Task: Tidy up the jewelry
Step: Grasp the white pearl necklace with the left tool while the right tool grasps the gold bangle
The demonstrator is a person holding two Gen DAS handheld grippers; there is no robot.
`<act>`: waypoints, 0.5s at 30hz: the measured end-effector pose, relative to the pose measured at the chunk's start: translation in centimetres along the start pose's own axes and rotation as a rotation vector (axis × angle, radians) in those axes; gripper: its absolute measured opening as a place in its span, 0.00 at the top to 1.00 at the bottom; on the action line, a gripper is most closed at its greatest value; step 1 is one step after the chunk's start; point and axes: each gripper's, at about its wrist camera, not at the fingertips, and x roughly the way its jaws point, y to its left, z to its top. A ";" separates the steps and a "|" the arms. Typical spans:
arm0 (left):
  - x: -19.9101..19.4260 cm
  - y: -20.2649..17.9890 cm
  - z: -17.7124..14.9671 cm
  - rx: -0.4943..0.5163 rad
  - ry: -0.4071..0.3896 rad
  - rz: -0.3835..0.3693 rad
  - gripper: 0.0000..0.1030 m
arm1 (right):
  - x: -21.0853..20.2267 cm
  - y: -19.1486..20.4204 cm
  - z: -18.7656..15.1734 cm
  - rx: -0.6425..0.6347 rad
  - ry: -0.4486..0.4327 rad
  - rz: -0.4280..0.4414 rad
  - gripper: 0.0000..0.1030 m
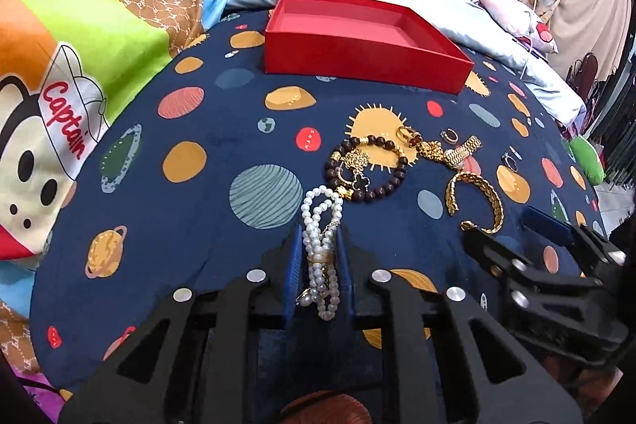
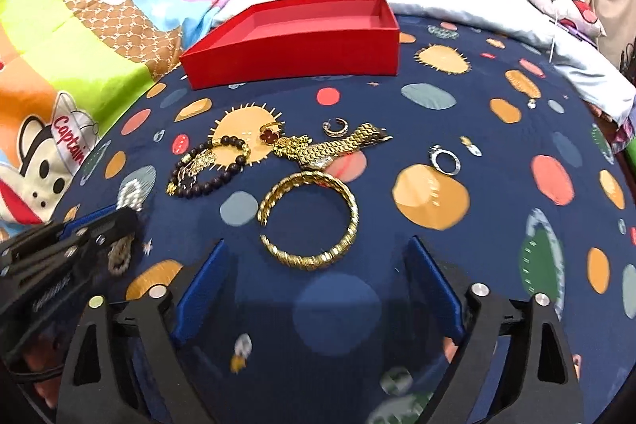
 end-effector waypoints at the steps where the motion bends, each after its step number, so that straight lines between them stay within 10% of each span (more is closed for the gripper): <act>1: -0.1 0.0 0.0 0.000 0.000 0.000 0.83 | 0.3 0.1 0.3 0.005 0.003 0.001 0.17; 15: 0.3 0.3 0.1 -0.007 0.003 -0.013 0.83 | 1.3 0.6 1.2 -0.004 -0.005 -0.053 0.46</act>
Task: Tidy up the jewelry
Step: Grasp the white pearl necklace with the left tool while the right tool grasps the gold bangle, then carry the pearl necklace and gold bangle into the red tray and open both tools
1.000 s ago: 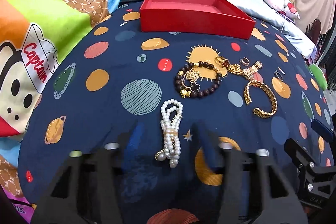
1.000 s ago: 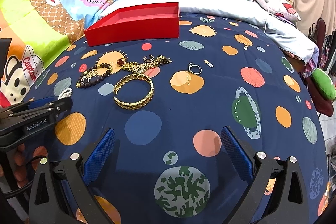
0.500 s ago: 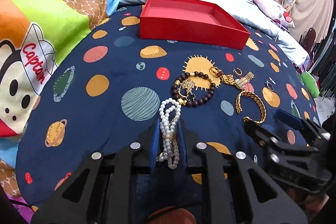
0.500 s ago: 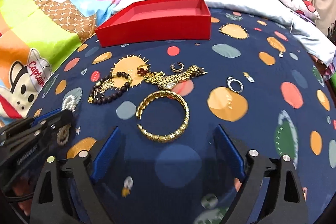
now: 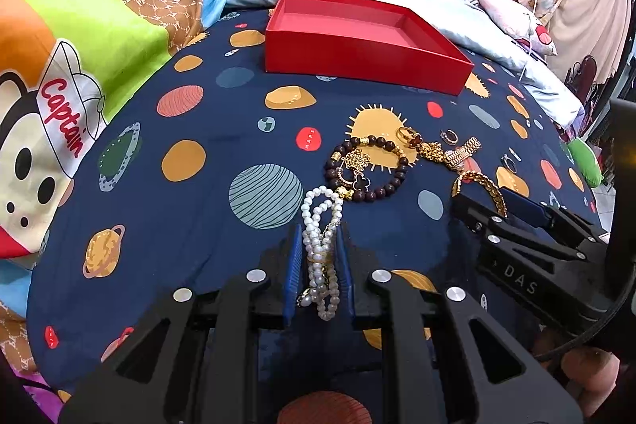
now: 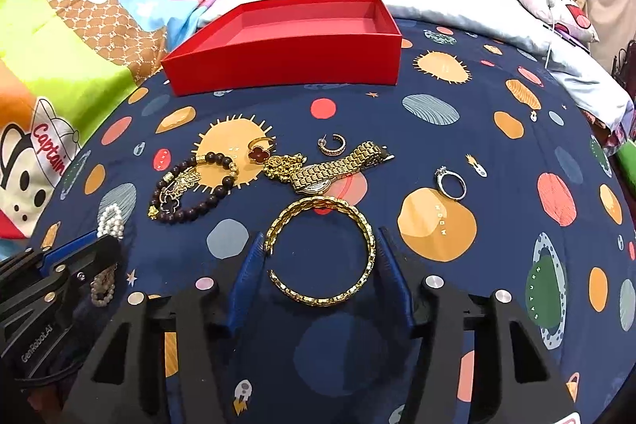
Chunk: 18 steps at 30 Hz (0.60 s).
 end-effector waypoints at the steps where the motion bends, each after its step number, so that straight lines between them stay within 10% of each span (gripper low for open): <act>1: 0.0 0.0 0.0 -0.001 -0.001 0.000 0.83 | -0.2 -0.1 -0.1 0.002 -0.003 0.009 0.46; 18: -2.4 -1.4 10.9 0.077 -0.181 -0.091 0.83 | -3.5 -3.1 9.7 0.017 -0.157 0.094 0.47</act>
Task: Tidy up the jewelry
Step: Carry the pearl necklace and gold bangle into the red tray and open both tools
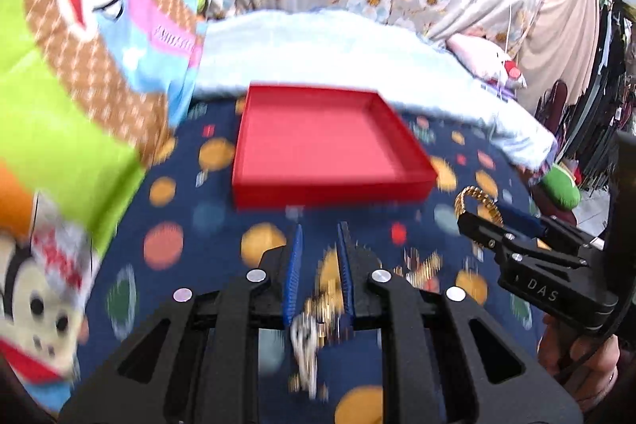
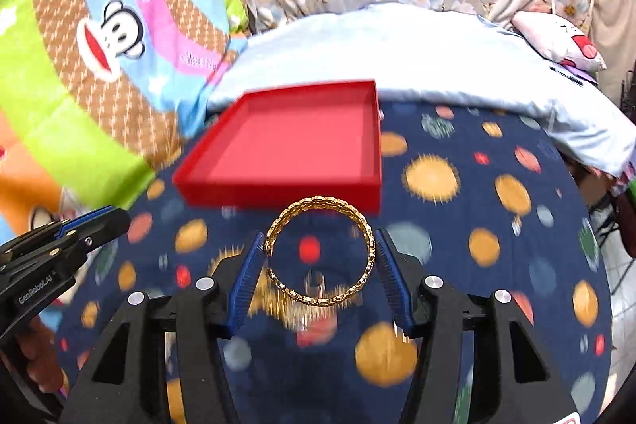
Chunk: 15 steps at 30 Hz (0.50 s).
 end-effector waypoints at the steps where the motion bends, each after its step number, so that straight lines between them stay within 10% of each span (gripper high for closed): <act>1: 0.5 0.0 1.2 0.009 -0.014 0.006 0.83 | 0.5 -0.3 1.2 0.006 -0.008 0.007 0.47; 7: 0.7 1.6 3.0 -0.014 -0.026 0.029 0.83 | 1.0 -0.5 3.7 0.004 -0.061 -0.007 0.47; 11: 0.9 1.9 -1.2 -0.009 0.063 0.066 0.58 | 1.3 -1.0 1.8 0.028 -0.024 -0.006 0.46; 15: 2.0 0.8 -5.9 0.017 0.186 0.062 0.56 | 1.5 -1.3 -0.5 0.052 0.021 -0.006 0.46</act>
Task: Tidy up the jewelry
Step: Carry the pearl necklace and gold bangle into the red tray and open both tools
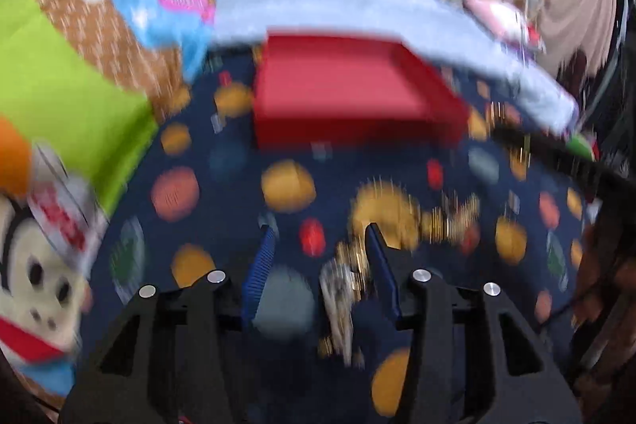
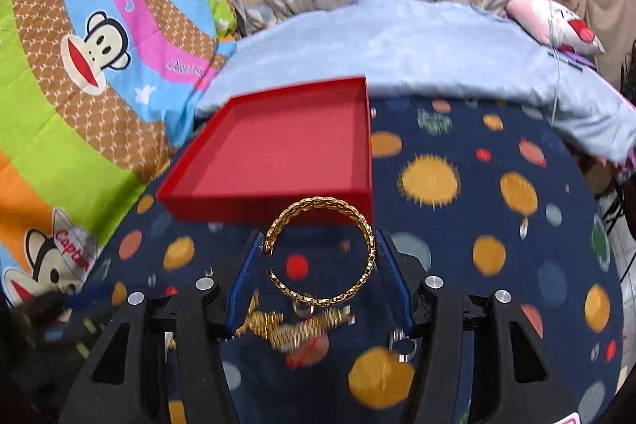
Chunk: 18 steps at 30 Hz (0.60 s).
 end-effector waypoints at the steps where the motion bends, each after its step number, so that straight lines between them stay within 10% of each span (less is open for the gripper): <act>1: 0.8 -0.3 -1.1 0.003 0.040 -0.004 0.56 | -0.1 0.0 -0.5 0.003 0.006 -0.001 0.46; 7: 2.3 -0.8 -3.2 0.000 0.105 -0.017 0.84 | -1.1 0.6 -1.2 -0.017 -0.004 -0.020 0.46; 18: -0.9 -0.1 0.5 -0.029 0.009 -0.069 0.86 | -0.3 0.6 1.1 -0.018 -0.011 0.024 0.46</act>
